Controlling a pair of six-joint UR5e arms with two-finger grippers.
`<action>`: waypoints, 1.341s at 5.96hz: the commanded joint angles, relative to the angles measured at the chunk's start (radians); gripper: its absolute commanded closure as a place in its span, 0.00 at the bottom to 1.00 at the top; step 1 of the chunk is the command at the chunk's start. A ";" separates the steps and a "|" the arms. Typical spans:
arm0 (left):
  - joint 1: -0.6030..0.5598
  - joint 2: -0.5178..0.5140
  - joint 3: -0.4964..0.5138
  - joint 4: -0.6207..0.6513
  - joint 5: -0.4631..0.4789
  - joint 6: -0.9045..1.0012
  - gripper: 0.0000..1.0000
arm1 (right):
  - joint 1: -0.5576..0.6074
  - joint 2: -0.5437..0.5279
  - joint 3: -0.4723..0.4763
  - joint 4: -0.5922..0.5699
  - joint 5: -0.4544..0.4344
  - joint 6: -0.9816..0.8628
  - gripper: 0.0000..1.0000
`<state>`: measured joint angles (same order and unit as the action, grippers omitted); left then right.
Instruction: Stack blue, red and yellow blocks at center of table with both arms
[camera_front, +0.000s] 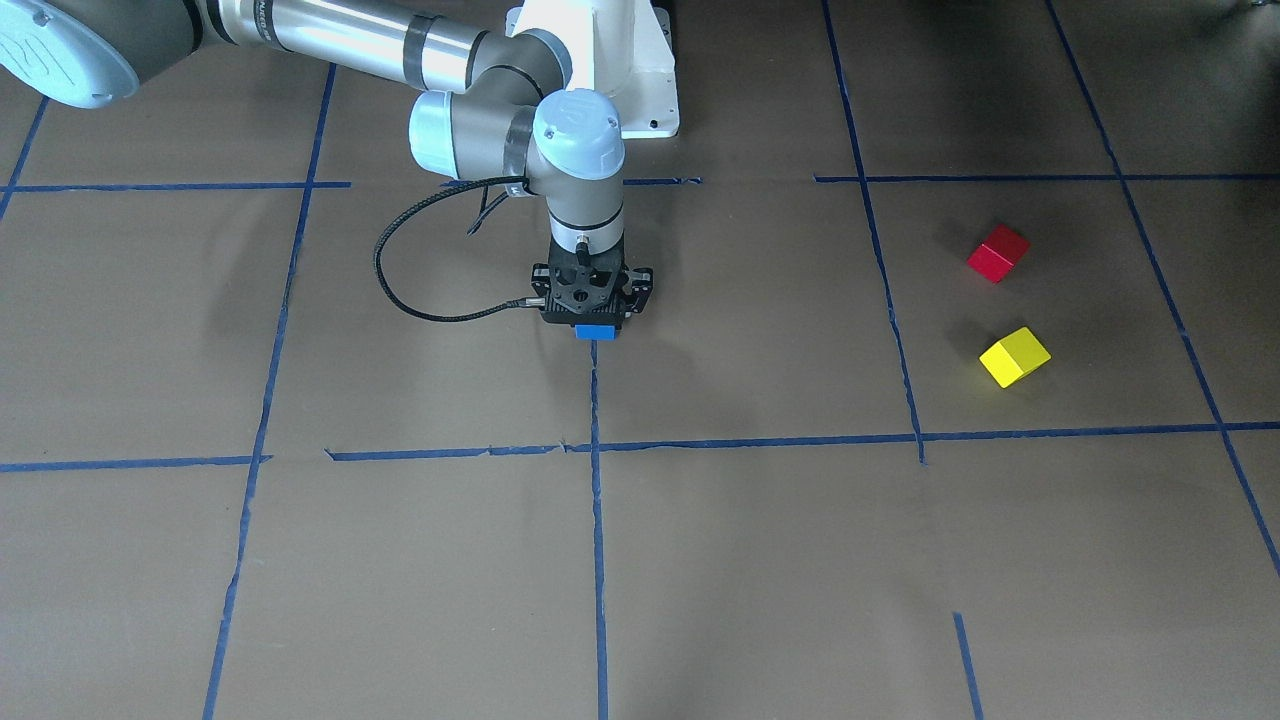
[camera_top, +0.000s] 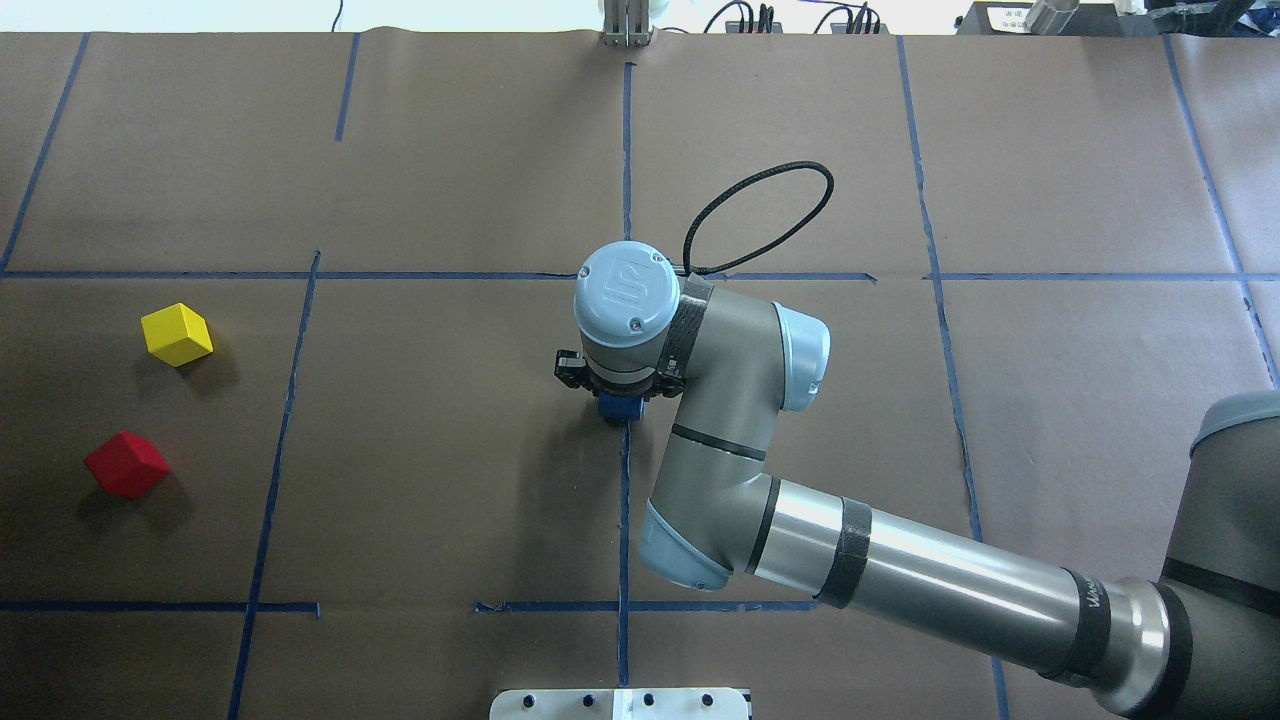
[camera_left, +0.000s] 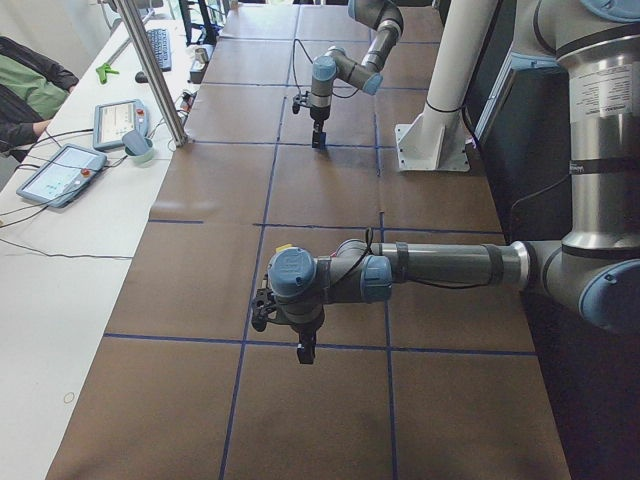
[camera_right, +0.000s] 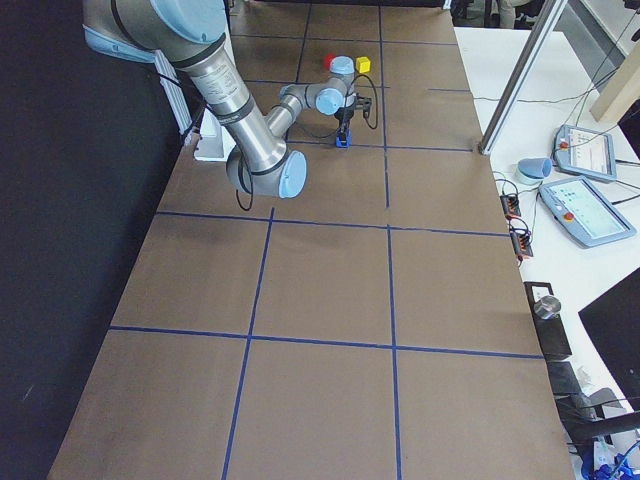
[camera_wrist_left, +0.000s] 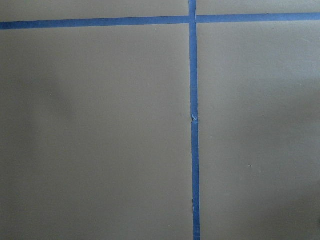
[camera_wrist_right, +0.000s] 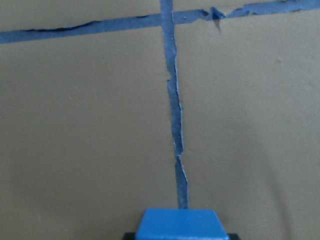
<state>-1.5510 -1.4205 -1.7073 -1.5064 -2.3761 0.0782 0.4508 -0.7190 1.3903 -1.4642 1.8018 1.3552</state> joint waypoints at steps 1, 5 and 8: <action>0.000 0.000 0.000 0.000 0.000 0.000 0.00 | -0.001 0.003 0.004 0.001 -0.006 -0.017 0.00; 0.037 -0.008 -0.012 -0.002 0.006 0.003 0.00 | 0.274 -0.057 0.125 -0.141 0.203 -0.303 0.00; 0.037 -0.087 -0.011 -0.009 0.005 -0.005 0.00 | 0.651 -0.374 0.237 -0.179 0.439 -0.981 0.00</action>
<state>-1.5147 -1.4759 -1.7195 -1.5105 -2.3739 0.0741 0.9752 -0.9882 1.6091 -1.6397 2.1756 0.6156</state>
